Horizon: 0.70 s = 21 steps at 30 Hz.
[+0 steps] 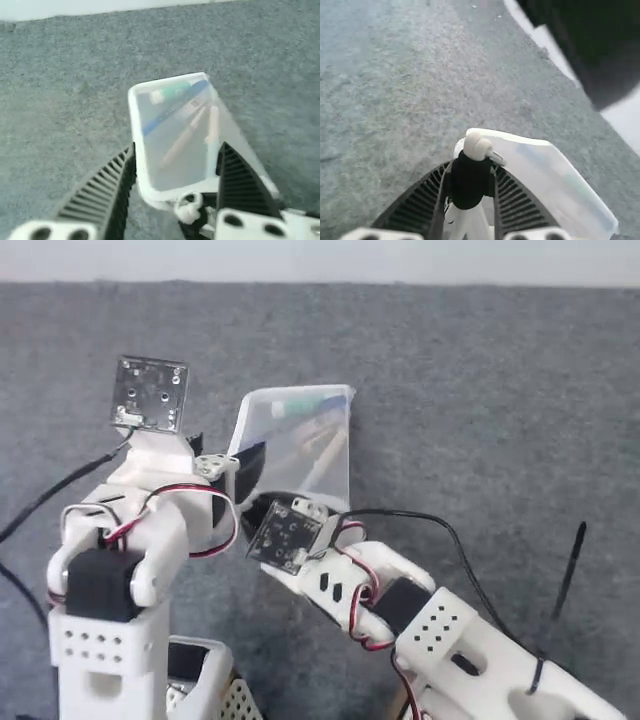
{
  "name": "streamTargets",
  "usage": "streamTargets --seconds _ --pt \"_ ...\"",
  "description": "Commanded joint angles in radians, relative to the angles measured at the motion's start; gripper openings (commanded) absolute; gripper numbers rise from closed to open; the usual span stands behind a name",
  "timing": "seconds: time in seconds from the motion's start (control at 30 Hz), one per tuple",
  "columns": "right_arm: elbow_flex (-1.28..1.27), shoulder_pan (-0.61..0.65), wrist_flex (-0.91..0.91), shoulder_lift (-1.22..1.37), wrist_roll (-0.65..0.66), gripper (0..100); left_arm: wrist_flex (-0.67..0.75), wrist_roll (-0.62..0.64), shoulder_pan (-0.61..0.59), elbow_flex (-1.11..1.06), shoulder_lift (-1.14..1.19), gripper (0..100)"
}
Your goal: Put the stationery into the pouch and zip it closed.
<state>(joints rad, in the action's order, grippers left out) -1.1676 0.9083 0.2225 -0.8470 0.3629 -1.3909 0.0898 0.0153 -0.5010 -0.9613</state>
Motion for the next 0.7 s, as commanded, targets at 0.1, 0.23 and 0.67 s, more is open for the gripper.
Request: streamTargets --seconds 0.1,0.23,0.67 --pt "0.029 -0.097 -0.114 -0.056 0.005 0.6 0.038 0.072 -0.091 0.008 -0.034 25" --pt "0.029 -0.128 -0.163 -0.056 -0.072 0.6 0.049 0.075 -0.097 0.007 -0.034 25" --pt "0.021 -0.225 -0.047 -0.377 -0.121 0.6 0.051 0.075 -0.089 0.007 -0.034 24"
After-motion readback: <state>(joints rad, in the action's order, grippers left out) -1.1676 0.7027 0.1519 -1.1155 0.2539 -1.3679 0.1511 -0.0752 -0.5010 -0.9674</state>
